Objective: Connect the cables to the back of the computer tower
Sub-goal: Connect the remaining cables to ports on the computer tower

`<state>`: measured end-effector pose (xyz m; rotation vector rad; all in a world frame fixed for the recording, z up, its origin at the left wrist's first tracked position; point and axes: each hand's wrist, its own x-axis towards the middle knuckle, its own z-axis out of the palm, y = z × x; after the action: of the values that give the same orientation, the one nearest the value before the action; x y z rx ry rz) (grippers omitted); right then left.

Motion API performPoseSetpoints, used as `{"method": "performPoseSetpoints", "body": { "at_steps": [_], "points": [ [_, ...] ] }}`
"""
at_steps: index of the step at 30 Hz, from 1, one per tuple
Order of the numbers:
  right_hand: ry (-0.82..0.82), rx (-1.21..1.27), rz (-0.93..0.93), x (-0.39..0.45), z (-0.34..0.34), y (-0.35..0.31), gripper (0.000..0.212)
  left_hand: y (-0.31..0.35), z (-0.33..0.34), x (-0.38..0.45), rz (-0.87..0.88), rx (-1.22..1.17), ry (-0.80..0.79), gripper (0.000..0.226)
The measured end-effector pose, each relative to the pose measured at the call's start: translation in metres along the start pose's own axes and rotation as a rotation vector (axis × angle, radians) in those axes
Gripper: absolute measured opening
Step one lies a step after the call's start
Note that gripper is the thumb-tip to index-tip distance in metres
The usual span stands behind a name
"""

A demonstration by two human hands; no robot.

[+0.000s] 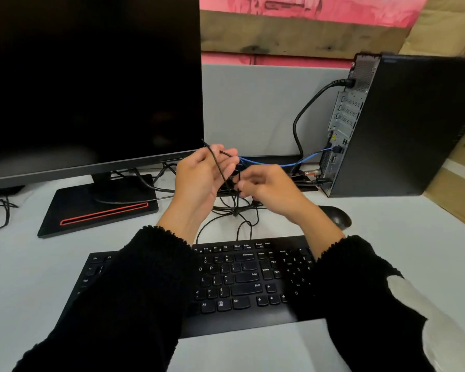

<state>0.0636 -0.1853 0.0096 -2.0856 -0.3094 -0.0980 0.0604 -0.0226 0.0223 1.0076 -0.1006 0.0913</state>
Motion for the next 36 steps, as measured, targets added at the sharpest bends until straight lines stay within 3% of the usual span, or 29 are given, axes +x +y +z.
{"method": "performPoseSetpoints", "body": {
  "at_steps": [3, 6, 8, 10, 12, 13, 14, 16, 19, 22, 25, 28, 33, 36],
  "points": [
    [0.068, -0.004, -0.057, 0.0, 0.003, 0.013, 0.01, 0.0, -0.001, 0.0, -0.083, -0.151, -0.078, 0.015],
    [0.242, 0.329, -0.008, 0.0, -0.006, 0.018, 0.014, 0.0, -0.003, 0.002, -0.134, -0.034, -0.037, 0.02],
    [0.342, 0.436, 0.002, 0.001, -0.017, 0.024, 0.017, 0.0, -0.007, 0.003, -0.169, 0.234, 0.076, 0.019],
    [0.391, 0.232, -0.033, 0.004, -0.031, 0.035, 0.021, -0.003, -0.012, 0.006, -0.091, 0.731, 0.221, 0.012],
    [0.331, -0.025, -0.069, 0.006, -0.044, 0.041, 0.026, -0.004, -0.013, 0.006, 0.163, 1.222, 0.355, 0.012],
    [0.265, -0.111, -0.065, 0.007, -0.051, 0.04, 0.03, -0.005, -0.009, 0.006, 0.326, 1.346, 0.346, 0.02],
    [0.182, -0.181, -0.057, 0.008, -0.055, 0.037, 0.035, -0.004, -0.003, 0.004, 0.466, 1.387, 0.266, 0.025],
    [0.031, -0.327, -0.079, 0.01, -0.064, 0.031, 0.041, -0.008, 0.015, 0.0, 0.574, 1.412, -0.006, 0.032],
    [-0.022, -0.333, -0.154, 0.014, -0.074, 0.026, 0.032, -0.03, 0.041, -0.005, 0.456, 1.469, -0.253, 0.035],
    [0.091, -0.193, -0.162, 0.015, -0.096, 0.031, 0.016, -0.054, 0.059, 0.0, 0.361, 1.326, -0.277, 0.027],
    [0.232, -0.09, -0.127, 0.011, -0.12, 0.043, 0.018, -0.062, 0.068, 0.01, 0.479, 1.303, -0.144, 0.019],
    [0.28, 0.014, -0.097, 0.006, -0.134, 0.052, 0.022, -0.068, 0.078, 0.019, 0.427, 1.245, -0.12, 0.016],
    [0.407, 0.037, -0.038, 0.005, -0.143, 0.064, 0.025, -0.07, 0.11, 0.039, 0.318, 1.568, -0.317, 0.018],
    [0.414, -0.024, -0.042, 0.008, -0.152, 0.067, 0.026, -0.07, 0.133, 0.049, 0.337, 1.478, -0.428, 0.016]
  ]
}}
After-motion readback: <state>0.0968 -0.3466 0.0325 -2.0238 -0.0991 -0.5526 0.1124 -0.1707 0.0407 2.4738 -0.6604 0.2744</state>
